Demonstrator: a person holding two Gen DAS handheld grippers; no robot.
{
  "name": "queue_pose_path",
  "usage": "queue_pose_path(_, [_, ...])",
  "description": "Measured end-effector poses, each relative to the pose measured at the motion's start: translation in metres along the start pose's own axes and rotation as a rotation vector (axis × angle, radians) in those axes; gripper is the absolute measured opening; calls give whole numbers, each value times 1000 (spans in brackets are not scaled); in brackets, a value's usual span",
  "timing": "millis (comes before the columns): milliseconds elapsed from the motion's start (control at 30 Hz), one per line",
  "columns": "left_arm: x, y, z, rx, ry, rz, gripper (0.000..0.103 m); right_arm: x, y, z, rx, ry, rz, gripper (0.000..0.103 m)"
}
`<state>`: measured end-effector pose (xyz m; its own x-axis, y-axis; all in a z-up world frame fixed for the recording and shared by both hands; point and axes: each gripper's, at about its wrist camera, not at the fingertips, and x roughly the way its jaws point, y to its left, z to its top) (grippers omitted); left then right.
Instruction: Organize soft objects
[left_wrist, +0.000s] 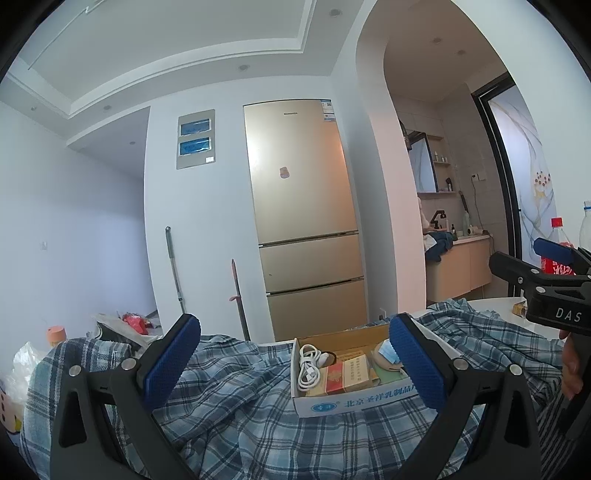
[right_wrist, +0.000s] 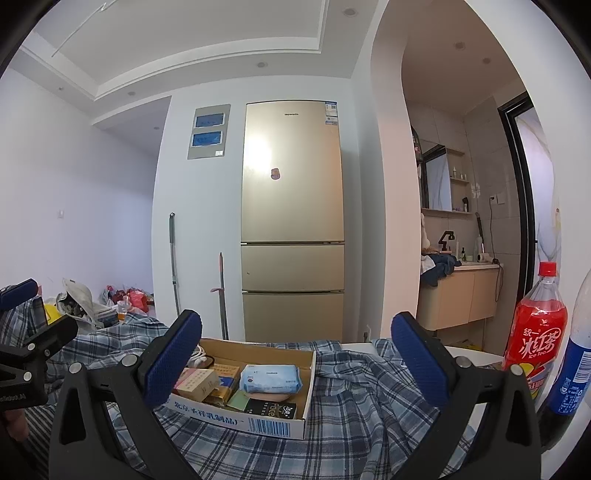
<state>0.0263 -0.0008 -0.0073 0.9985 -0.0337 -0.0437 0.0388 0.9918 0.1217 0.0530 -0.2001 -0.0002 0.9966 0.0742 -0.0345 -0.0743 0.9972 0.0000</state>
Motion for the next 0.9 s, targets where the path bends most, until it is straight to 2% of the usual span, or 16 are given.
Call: queue_pose_path(900, [4,6,-4,-39,10,10,103,-1,3,-3,-29,5,4,103])
